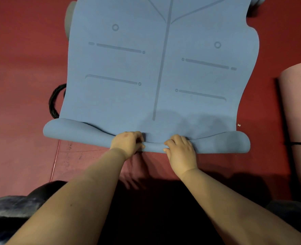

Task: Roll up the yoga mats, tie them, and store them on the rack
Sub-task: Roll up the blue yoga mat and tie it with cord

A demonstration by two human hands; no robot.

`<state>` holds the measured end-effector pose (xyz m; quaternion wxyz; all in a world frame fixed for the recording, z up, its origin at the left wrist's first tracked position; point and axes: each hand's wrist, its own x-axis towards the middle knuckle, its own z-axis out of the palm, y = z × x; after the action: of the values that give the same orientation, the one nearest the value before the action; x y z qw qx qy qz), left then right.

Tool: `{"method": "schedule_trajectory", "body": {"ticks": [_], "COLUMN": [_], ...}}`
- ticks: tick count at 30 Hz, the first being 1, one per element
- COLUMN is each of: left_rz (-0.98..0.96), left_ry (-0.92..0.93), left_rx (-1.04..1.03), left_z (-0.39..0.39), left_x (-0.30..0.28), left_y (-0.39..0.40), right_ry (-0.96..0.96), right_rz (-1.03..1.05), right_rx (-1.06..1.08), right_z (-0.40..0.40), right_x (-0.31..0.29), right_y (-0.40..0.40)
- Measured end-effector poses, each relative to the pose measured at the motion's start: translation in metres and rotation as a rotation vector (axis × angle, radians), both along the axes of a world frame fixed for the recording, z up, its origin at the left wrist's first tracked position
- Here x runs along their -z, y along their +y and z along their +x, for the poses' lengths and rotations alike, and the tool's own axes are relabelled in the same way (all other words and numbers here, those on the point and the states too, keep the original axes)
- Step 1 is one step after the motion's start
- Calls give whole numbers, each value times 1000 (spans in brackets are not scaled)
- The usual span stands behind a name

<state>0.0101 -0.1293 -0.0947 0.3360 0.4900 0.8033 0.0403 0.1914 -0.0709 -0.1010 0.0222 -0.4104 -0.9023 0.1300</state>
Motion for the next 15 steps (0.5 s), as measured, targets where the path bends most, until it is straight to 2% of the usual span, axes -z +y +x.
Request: {"method": "schedule_trajectory", "body": {"ticks": [5, 8, 11, 15], "left_rz": [-27, 25, 207, 423], "left_ry": [0, 162, 308, 287], "left_rx": [8, 65, 85, 48], "left_z": [0, 4, 12, 22], "left_x": [2, 6, 5, 14], "left_y": [14, 14, 5, -20], "right_ry": [-8, -32, -49, 7], "right_rz": [120, 184, 174, 41], "right_rx": [-38, -67, -33, -22], "right_z": [11, 12, 1, -2], "right_x": [6, 9, 10, 6], "right_y": [-21, -20, -8, 5]}}
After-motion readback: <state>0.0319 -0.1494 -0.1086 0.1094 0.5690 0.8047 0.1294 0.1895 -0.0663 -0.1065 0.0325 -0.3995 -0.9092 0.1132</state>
